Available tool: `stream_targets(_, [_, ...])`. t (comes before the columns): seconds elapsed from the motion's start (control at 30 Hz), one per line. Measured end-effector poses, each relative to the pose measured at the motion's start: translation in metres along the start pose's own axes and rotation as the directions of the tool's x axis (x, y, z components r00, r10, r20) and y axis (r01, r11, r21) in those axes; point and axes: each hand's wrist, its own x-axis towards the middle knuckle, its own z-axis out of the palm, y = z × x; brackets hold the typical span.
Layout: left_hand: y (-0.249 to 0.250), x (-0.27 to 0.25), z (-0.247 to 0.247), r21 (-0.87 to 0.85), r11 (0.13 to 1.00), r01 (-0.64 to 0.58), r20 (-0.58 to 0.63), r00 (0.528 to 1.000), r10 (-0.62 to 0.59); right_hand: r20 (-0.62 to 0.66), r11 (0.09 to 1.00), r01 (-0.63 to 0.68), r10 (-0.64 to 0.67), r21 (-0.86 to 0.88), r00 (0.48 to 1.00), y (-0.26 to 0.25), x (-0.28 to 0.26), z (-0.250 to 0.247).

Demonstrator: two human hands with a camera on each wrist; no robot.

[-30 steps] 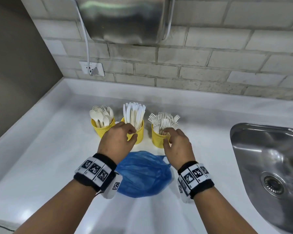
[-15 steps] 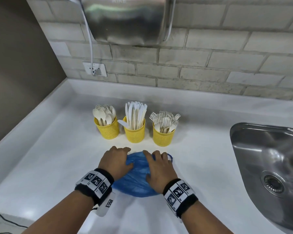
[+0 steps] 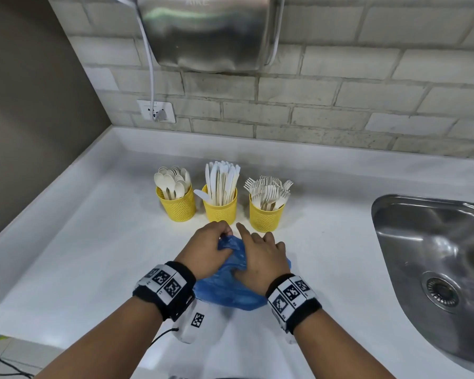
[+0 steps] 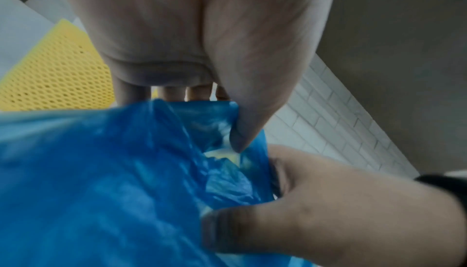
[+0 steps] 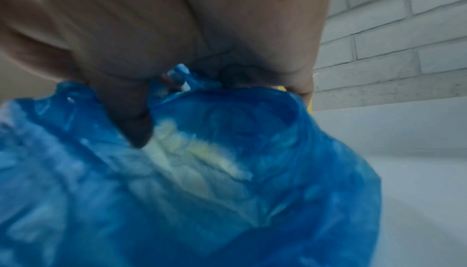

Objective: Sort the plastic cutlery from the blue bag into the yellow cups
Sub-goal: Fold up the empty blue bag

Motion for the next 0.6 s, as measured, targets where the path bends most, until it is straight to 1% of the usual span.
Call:
stream_targets(0.07, [0.005,-0.001,-0.003,-0.077,0.997,0.005,-0.004,1.000,-0.005,-0.048,0.999,-0.050,0.050,0.020,0.998,0.003,0.002,-0.004])
stream_targets(0.13, [0.002,-0.001,-0.009,-0.100,0.995,0.028,0.014,1.000,-0.027,-0.121,0.997,-0.062,0.066,0.035,0.990,0.008,0.003,-0.010])
stream_targets(0.17, [-0.001,-0.001,-0.013,-0.084,0.995,0.048,0.034,0.998,-0.045,-0.147,0.996,-0.067,0.074,0.054,0.986,0.010,0.003,-0.014])
stream_targets(0.23, [-0.008,-0.001,-0.020,0.021,0.998,0.057,0.063,0.996,-0.059,-0.179,0.992,-0.084,0.099,0.091,0.979,0.015,0.004,-0.019])
stream_targets(0.3, [-0.010,-0.001,-0.025,0.143,0.989,0.029,0.048,0.998,-0.036,-0.233,0.993,-0.082,0.100,0.085,0.967,0.018,0.003,-0.023])
stream_targets(0.33, [-0.009,-0.001,-0.026,0.171,0.985,0.015,0.031,0.999,-0.021,-0.264,0.995,-0.063,0.081,0.077,0.961,0.018,0.001,-0.024])
stream_targets(0.37, [-0.006,-0.001,-0.026,0.157,0.988,-0.003,0.006,1.000,0.002,-0.284,0.997,-0.028,0.049,0.076,0.958,0.017,-0.002,-0.023])
stream_targets(0.43, [0.005,0.001,-0.026,0.039,0.999,-0.038,-0.010,0.999,0.039,-0.278,0.993,0.072,-0.043,0.094,0.960,0.011,-0.005,-0.025])
stream_targets(0.5, [0.018,0.001,-0.025,-0.115,0.992,-0.060,0.001,0.998,0.061,-0.247,0.988,0.124,-0.098,0.092,0.964,0.003,-0.004,-0.026])
stream_targets(0.6, [0.034,0.003,-0.025,-0.306,0.951,-0.047,-0.010,0.999,0.046,-0.263,0.975,0.114,-0.062,0.189,0.963,0.000,0.000,-0.027])
